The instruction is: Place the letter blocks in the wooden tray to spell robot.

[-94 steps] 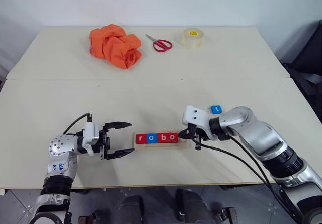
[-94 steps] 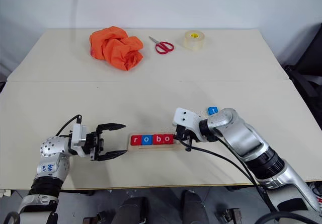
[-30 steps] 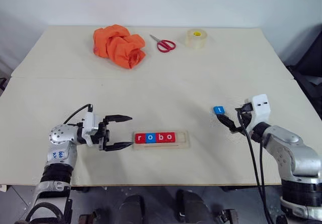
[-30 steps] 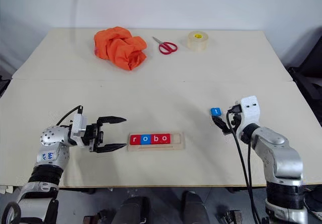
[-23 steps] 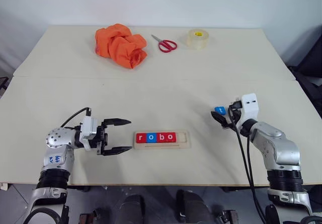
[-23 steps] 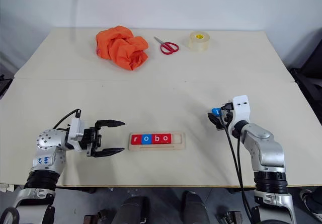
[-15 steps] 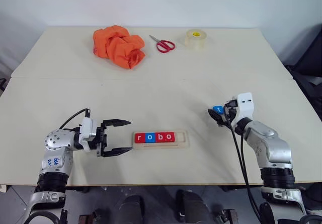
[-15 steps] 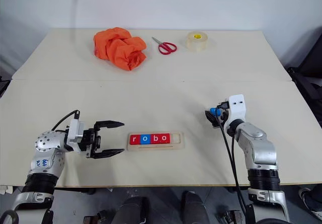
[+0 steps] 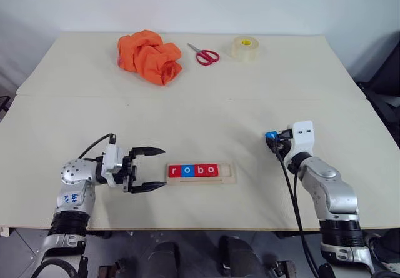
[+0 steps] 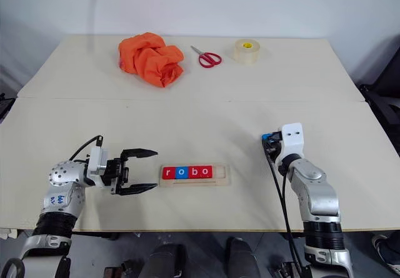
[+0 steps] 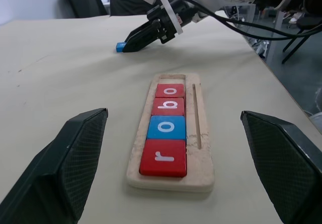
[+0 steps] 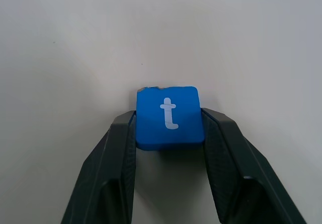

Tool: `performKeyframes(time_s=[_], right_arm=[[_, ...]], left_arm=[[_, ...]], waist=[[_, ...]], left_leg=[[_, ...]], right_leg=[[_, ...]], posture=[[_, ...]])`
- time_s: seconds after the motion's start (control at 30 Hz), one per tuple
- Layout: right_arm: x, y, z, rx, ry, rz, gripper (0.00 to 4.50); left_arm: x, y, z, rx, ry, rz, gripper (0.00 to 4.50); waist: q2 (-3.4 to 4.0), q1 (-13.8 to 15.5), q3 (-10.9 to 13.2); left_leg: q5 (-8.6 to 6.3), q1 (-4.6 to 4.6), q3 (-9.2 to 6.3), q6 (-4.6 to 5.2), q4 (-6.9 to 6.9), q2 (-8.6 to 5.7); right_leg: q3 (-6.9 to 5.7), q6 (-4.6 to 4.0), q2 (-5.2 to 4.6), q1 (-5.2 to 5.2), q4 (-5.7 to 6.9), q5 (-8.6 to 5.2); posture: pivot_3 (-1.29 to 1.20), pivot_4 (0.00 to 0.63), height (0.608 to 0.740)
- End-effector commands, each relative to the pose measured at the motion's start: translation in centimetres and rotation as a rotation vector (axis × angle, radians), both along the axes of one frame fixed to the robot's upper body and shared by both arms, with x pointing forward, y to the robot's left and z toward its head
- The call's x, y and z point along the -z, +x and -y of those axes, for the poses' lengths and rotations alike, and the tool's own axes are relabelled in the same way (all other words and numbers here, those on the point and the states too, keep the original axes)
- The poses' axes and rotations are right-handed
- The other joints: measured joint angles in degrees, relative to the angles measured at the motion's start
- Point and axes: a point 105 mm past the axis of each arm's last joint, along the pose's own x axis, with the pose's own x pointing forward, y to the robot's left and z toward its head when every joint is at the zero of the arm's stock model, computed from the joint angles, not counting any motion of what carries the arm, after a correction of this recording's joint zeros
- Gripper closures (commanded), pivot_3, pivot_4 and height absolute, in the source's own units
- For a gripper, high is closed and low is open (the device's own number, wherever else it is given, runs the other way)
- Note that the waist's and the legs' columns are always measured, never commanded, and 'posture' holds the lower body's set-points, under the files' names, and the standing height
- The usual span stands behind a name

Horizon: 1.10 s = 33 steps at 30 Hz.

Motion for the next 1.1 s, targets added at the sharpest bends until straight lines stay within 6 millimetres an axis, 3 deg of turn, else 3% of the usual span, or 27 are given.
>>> performKeyframes(time_s=[0.03,0.17,0.33,0.53,0.77,0.83,0.93,1.1], right_arm=[[-2.8,-0.7,-0.4,0.011,0.021,0.087,3.04],[-3.0,-5.0,-3.1,-0.017,0.057,0.049,3.04],[-1.9,-8.1,-3.8,0.069,0.077,-0.038,3.04],[-1.2,-8.9,-4.1,0.114,0.098,-0.091,3.04],[-1.4,-8.9,-4.5,0.066,0.105,-0.088,0.53],[-1.8,-8.9,-4.7,0.027,0.091,-0.071,0.02],[-2.8,-8.5,-5.1,-0.134,-0.004,-0.043,0.02],[-2.8,-7.3,-3.6,-0.344,-0.215,-0.088,0.02]], left_arm=[[-0.5,0.1,0.1,0.012,0.0,0.028,0.0],[-0.2,-0.1,0.0,0.026,0.002,0.018,0.0],[-0.2,-0.1,-0.3,0.03,0.009,0.014,0.0],[-0.3,0.2,-0.2,0.033,0.013,0.014,0.0],[-0.4,0.3,-0.3,0.032,0.012,0.021,0.0],[-0.4,0.3,-0.3,0.031,0.012,0.021,0.0],[-0.3,0.3,-0.2,0.03,0.009,0.022,0.0],[-0.2,0.4,0.0,0.028,0.003,0.026,0.0]], waist=[[0.0,-0.02,0.0],[0.01,0.12,-0.01],[0.01,0.07,-0.01],[0.01,0.01,-0.01],[0.01,0.0,-0.01],[0.01,0.01,-0.01],[0.01,-0.05,-0.01],[-0.02,0.03,-0.02]], left_leg=[[0.0,-0.01,0.0,0.0,0.0,0.0],[0.0,-0.01,-0.06,0.0,-0.13,0.04],[-0.01,-0.05,-0.05,0.0,-0.1,0.0],[0.01,-0.01,-0.1,0.02,-0.1,0.02],[0.01,-0.03,-0.11,0.02,-0.13,0.01],[0.01,-0.03,-0.1,0.03,-0.13,0.01],[0.01,-0.03,-0.11,0.03,-0.12,0.01],[0.01,-0.02,-0.13,0.03,-0.11,0.0]], right_leg=[[0.0,0.0,0.0,-0.01,0.0,0.0],[-0.04,-0.07,0.05,-0.02,-0.02,-0.04],[-0.03,-0.05,0.0,-0.02,-0.09,-0.03],[-0.05,-0.08,0.03,-0.01,-0.04,-0.04],[-0.05,-0.09,0.04,-0.02,-0.07,-0.05],[-0.05,-0.09,0.04,-0.02,-0.08,-0.05],[-0.06,-0.08,0.04,-0.01,-0.08,-0.04],[-0.08,-0.07,0.04,0.02,-0.14,-0.04]], posture=[[0.0,0.15,0.74],[0.0,0.15,0.74],[0.0,0.15,0.74],[0.0,0.15,0.74],[0.0,0.15,0.74],[0.0,0.15,0.74],[0.0,0.15,0.74],[0.0,0.15,0.74]])
